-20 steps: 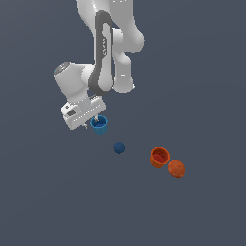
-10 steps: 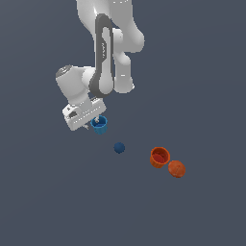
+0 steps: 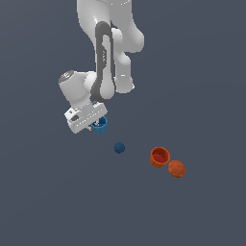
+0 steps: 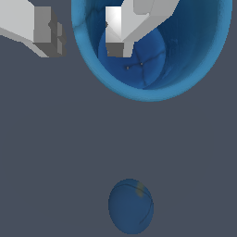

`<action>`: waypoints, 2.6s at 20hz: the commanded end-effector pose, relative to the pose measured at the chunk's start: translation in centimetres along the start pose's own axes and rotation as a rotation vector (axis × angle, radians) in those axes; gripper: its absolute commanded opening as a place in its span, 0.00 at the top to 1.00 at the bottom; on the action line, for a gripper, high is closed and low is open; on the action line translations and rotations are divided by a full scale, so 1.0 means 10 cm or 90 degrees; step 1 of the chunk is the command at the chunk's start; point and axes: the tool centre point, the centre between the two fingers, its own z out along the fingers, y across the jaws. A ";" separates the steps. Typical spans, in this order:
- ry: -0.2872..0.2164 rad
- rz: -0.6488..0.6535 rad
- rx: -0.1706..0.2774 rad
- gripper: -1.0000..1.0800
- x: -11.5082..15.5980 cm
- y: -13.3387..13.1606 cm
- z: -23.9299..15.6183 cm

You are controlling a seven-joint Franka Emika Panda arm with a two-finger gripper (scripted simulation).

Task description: Pick up a designated object from a clutter of objects.

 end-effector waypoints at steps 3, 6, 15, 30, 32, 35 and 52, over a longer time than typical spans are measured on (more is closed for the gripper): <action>0.000 0.000 0.000 1.00 0.00 0.00 0.00; 0.000 0.000 0.000 1.00 0.00 0.00 0.00; 0.000 0.000 -0.001 1.00 0.04 0.00 -0.05; -0.003 0.001 -0.002 1.00 0.73 -0.07 -0.83; -0.004 0.001 -0.002 1.00 0.88 -0.09 -1.00; -0.004 0.001 -0.002 1.00 1.11 -0.11 -1.26; -0.002 0.001 -0.002 1.00 2.30 -0.19 -2.54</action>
